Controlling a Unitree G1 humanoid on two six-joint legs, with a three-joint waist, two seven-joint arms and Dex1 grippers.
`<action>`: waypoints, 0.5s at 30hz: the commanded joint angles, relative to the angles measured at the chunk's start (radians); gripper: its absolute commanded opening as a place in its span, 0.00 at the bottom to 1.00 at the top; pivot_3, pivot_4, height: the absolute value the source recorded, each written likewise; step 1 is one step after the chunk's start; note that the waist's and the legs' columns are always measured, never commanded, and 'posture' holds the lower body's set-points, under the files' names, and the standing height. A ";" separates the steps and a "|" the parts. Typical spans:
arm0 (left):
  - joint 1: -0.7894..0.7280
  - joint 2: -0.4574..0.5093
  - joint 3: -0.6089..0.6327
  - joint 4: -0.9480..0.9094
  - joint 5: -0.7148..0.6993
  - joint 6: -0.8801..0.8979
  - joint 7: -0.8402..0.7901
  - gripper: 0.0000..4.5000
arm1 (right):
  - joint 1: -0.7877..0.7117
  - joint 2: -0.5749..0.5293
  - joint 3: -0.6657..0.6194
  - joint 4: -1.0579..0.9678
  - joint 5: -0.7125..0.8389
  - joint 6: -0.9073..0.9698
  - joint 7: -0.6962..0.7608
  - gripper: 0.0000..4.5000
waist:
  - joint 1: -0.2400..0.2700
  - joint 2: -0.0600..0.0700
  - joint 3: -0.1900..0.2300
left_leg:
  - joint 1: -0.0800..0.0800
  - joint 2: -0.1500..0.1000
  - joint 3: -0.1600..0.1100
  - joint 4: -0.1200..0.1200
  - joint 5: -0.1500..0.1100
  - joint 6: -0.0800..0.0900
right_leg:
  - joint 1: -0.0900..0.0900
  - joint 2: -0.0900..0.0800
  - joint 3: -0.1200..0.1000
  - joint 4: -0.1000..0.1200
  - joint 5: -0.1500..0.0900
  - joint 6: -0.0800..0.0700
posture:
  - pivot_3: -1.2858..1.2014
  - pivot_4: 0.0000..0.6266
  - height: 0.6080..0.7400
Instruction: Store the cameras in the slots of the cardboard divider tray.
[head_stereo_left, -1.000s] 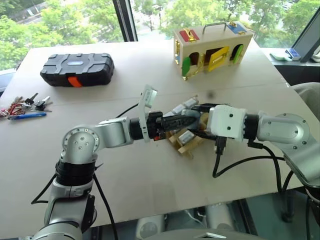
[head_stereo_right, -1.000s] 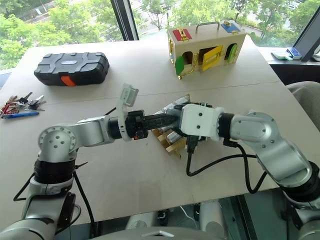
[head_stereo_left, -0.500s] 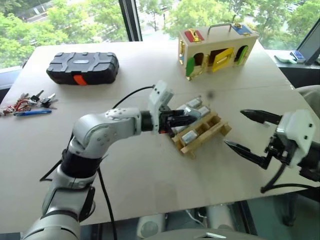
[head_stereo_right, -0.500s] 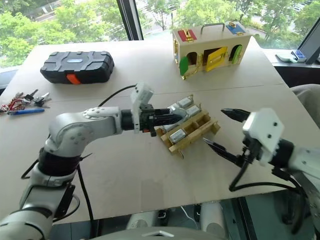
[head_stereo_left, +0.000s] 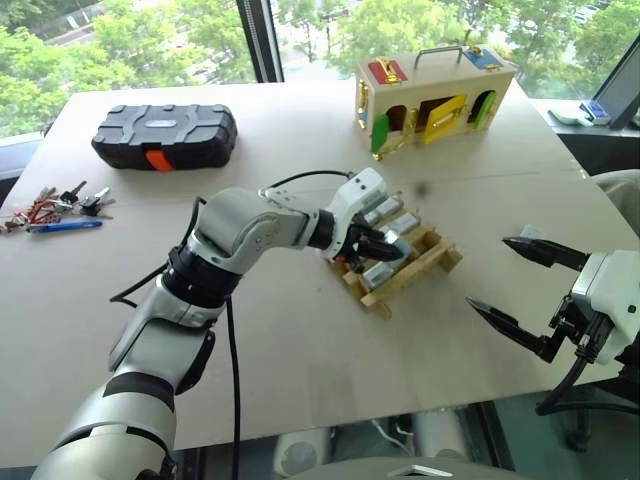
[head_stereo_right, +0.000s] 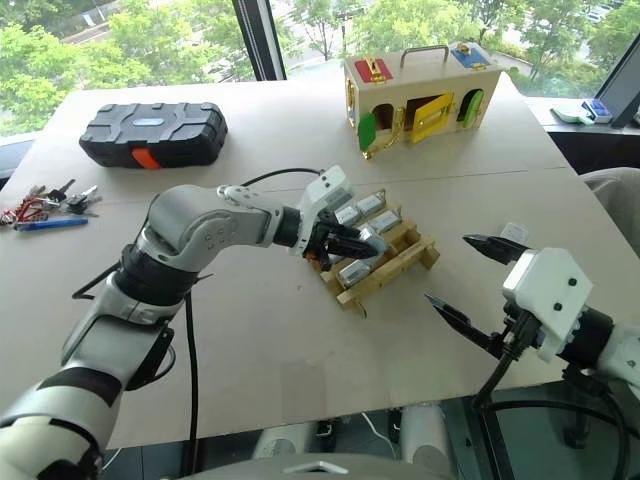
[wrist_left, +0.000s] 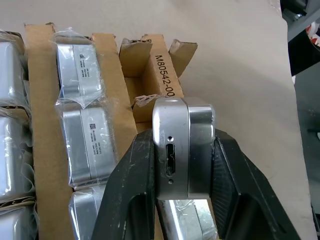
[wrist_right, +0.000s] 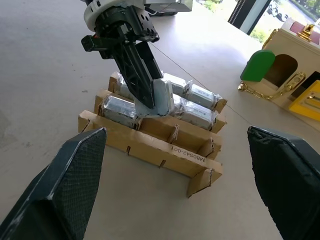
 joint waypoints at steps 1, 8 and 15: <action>-0.031 -0.032 -0.018 0.013 0.048 -0.012 -0.033 0.18 | 0.019 0.004 -0.027 -0.038 -0.009 -0.037 -0.027 0.99 | 0.001 0.000 0.000 | 0.000 0.000 0.000 0.000 0.000 0.000 | 0.000 0.000 0.000 0.000 0.000 0.000 | 0.52 0.24 1.00; -0.073 -0.061 -0.066 0.100 0.176 -0.048 -0.052 0.18 | 0.042 -0.005 0.001 -0.042 -0.016 -0.068 -0.062 0.99 | -0.002 0.000 0.000 | 0.000 -0.001 -0.002 0.000 0.000 0.000 | 0.000 0.000 0.000 0.001 0.000 0.000 | 0.52 0.24 1.00; -0.086 -0.050 -0.107 0.095 0.239 -0.052 -0.099 0.18 | 0.083 -0.018 -0.003 -0.042 -0.005 -0.113 -0.073 0.99 | -0.002 0.000 0.000 | 0.000 -0.001 -0.002 0.001 0.000 0.000 | 0.000 0.000 0.000 0.001 0.000 0.000 | 0.52 0.24 1.00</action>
